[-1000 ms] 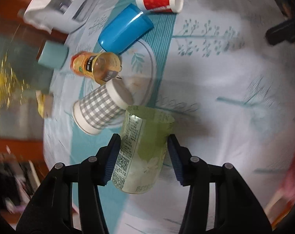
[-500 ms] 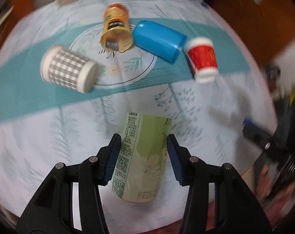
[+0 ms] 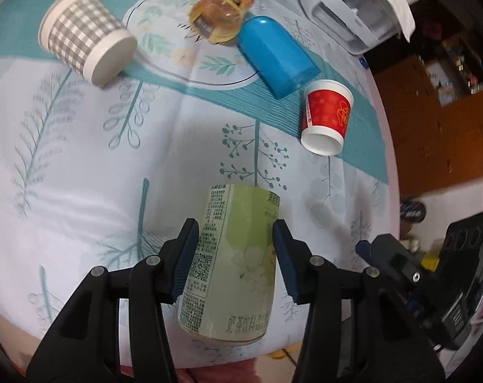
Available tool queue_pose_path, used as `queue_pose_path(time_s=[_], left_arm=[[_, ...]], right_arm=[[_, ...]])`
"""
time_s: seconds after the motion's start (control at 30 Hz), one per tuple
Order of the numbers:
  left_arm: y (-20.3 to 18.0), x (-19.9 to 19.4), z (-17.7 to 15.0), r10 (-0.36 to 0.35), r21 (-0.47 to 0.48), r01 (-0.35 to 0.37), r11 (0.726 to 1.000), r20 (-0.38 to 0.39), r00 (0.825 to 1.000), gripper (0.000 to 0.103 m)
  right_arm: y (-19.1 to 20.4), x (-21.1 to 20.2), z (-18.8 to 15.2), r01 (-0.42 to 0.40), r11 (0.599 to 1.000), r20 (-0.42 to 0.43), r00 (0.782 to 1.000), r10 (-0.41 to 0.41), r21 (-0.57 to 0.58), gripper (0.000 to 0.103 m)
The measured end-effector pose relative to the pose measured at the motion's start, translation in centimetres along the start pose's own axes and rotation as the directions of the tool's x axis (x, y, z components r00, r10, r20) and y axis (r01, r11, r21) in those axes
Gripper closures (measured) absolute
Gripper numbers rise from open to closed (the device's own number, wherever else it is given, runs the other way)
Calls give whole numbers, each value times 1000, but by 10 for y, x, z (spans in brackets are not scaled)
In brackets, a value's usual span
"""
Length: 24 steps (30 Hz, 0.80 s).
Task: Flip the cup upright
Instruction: 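Lift the green cup with the left tool and carry it toward the right tool, then grasp the green cup with the right tool while the left tool releases it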
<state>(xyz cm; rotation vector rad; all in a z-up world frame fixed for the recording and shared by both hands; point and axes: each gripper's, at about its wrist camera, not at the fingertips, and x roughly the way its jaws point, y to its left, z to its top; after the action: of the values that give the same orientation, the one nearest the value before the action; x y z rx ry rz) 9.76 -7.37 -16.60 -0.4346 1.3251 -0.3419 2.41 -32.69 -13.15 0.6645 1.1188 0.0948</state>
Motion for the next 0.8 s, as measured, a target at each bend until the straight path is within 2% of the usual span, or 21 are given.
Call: queue_pose_path(time_s=[0.03,0.13,0.27,0.47,0.6,0.7,0.8], left_arm=[[3,2,1,-7,-13,7,1000,-20,1000,51],[13,3,3,-44,-67,39,997,-76,996,50],[11,-6,3,-19,-26,17,1000,-83,996,44],[20,-36,-2,95,52,-95,994,2,995,43],[38,-55,-12,198,96,-210,973,119,973,42],[54,-60,-21,227,98,-246,964,174,958,42],[70,-62,-26,189,98,-211,973,189,963,42]], right_arm=[[4,0,0,0,1000,-1,1000,0,-8,0],[13,3,0,1,1000,-6,1000,-1,-28,0],[23,9,0,-6,999,-24,1000,5,-40,0],[41,30,-2,-12,998,-78,997,8,-55,0],[50,59,-8,-23,998,-149,989,14,-54,0],[53,75,-12,-28,999,-171,985,23,-29,0],[55,84,-16,-37,999,-141,989,38,13,3]])
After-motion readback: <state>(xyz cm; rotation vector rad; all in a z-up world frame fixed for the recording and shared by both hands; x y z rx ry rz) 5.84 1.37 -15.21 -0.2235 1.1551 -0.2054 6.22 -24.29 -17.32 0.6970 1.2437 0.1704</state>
